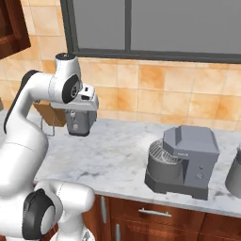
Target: Navigate to the dishwasher.
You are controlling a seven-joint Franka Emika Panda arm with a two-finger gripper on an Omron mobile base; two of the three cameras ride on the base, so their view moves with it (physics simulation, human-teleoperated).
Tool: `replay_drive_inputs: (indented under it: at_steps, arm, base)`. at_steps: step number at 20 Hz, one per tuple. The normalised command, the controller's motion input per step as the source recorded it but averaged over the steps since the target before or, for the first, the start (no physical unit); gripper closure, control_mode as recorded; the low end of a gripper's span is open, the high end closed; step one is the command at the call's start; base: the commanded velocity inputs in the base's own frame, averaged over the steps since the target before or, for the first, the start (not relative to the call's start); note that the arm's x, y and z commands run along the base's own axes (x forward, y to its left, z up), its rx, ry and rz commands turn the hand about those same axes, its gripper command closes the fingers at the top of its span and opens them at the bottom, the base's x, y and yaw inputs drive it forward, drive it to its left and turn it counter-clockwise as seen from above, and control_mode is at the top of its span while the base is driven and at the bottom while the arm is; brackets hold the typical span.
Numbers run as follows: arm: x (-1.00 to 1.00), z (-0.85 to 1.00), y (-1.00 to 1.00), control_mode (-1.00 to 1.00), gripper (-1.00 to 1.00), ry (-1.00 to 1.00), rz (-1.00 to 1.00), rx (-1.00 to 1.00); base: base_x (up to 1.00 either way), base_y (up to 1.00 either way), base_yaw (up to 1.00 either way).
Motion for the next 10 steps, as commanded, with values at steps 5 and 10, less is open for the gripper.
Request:
replay_drive_inputs:
  at_steps: [5, 10]
  arm:
    - [0.0, 0.0, 0.0, 1.0, -1.0, 0.0, 0.0, 0.0]
    - [0.0, 0.0, 0.0, 1.0, -1.0, 0.0, 0.0, 0.0]
  base:
    - [-0.13, -0.03, -0.51]
    - [0.0, -0.02, -0.86]
